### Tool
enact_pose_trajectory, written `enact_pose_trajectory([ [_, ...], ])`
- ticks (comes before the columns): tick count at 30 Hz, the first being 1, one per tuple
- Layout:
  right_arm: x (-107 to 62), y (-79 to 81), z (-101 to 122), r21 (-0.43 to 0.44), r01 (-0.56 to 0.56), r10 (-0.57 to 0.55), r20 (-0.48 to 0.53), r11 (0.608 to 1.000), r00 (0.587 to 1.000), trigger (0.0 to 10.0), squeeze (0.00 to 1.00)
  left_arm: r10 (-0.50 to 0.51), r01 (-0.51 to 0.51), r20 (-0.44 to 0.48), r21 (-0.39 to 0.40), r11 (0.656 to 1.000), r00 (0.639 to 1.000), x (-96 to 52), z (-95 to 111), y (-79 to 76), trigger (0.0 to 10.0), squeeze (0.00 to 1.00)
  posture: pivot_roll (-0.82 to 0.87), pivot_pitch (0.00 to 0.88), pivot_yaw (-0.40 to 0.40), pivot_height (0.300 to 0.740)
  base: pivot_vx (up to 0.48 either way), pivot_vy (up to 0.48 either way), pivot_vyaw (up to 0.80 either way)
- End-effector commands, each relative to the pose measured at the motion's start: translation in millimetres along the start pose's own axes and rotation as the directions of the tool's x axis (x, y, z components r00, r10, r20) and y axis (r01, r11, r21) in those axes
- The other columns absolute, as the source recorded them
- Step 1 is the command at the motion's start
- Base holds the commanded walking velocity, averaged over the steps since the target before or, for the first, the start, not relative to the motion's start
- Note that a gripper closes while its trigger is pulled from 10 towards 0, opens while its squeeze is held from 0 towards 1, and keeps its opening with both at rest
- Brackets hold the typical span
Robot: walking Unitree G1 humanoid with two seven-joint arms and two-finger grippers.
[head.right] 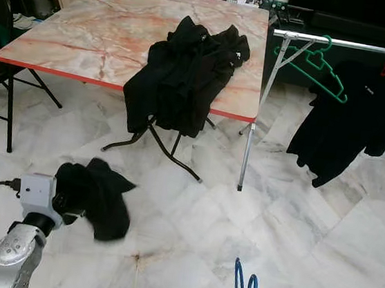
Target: Hang hanger
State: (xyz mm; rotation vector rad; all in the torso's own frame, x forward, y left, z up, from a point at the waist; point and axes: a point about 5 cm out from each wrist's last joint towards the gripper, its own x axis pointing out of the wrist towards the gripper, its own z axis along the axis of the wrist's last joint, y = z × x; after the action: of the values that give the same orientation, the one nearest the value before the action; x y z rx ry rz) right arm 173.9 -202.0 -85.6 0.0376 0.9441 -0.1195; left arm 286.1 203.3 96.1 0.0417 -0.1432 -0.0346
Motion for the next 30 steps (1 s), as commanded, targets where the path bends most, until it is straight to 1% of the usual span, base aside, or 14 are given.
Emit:
enact_pose_trajectory([
  [1,-1.3,0.1,-6.7,0.009,0.003,-0.003,-0.016,1.000,1.000,10.0,0.00,-0.003,0.003,0.012,-0.008,1.000,1.000,1.0,4.6,1.4,10.0,0.00,0.08,0.088,-0.019,0.740,0.000,0.480,0.00],
  [6,-1.8,0.2,-8.9,0.006,0.002,-0.002,-0.021,1.000,1.000,10.0,0.00,-0.005,0.005,0.019,-0.006,1.000,1.000,2.5,12.2,2.7,10.0,0.00,0.07,0.080,-0.017,0.740,0.000,0.480,0.00],
  [8,-1.9,0.3,-9.5,0.004,0.000,0.000,-0.022,1.000,1.000,10.0,0.00,-0.012,0.012,0.028,-0.009,1.000,1.000,3.9,19.7,2.1,10.0,0.00,0.08,0.078,-0.017,0.740,0.000,0.480,0.00],
  [12,-2.0,1.8,-10.7,-0.007,-0.007,0.007,-0.027,1.000,1.000,10.0,0.00,-0.021,0.021,0.033,-0.009,1.000,0.999,10.4,28.9,2.0,10.0,0.00,0.08,0.079,-0.019,0.740,0.000,0.480,0.00],
  [18,-1.9,3.0,-10.3,-0.007,-0.011,0.011,-0.024,1.000,1.000,10.0,0.00,-0.031,0.031,0.033,-0.008,0.999,0.999,12.9,33.9,0.3,10.0,0.00,0.08,0.083,-0.017,0.740,0.000,0.456,0.00],
  [20,-1.8,3.5,-10.0,-0.006,-0.010,0.010,-0.023,1.000,1.000,10.0,0.00,-0.064,0.064,0.027,-0.012,0.998,0.998,11.5,36.3,-3.5,10.0,0.00,0.08,0.088,-0.017,0.740,0.000,0.000,0.00],
  [22,-1.8,3.7,-10.0,-0.006,-0.011,0.011,-0.023,1.000,1.000,10.0,0.00,-0.063,0.062,-0.015,-0.016,0.998,0.998,10.2,33.3,-3.5,10.0,0.00,0.08,0.093,-0.017,0.740,0.000,0.000,0.00],
  [24,-1.7,3.7,-9.9,-0.007,-0.011,0.011,-0.023,1.000,1.000,10.0,0.00,-0.088,0.088,-0.028,-0.006,0.996,0.996,8.7,33.7,-5.5,10.0,0.00,0.09,0.100,-0.019,0.740,0.000,0.000,0.00],
  [27,-1.8,3.2,-9.9,-0.006,-0.011,0.011,-0.023,1.000,1.000,10.0,0.00,-0.090,0.090,0.011,-0.004,0.996,0.996,6.5,44.3,-6.4,10.0,0.00,0.09,0.111,-0.018,0.740,0.000,0.000,0.00],
  [28,-1.7,2.9,-9.5,-0.005,-0.011,0.011,-0.022,1.000,1.000,10.0,0.00,-0.081,0.081,0.023,-0.013,0.997,0.996,7.4,49.8,-5.6,10.0,0.00,0.09,0.116,-0.020,0.740,0.000,0.000,0.00],
  [30,-1.7,2.8,-9.2,-0.004,-0.011,0.011,-0.021,1.000,1.000,10.0,0.00,-0.081,0.082,0.035,-0.017,0.996,0.996,8.3,54.2,-5.9,10.0,0.00,0.09,0.119,-0.020,0.740,0.000,0.000,0.00],
])
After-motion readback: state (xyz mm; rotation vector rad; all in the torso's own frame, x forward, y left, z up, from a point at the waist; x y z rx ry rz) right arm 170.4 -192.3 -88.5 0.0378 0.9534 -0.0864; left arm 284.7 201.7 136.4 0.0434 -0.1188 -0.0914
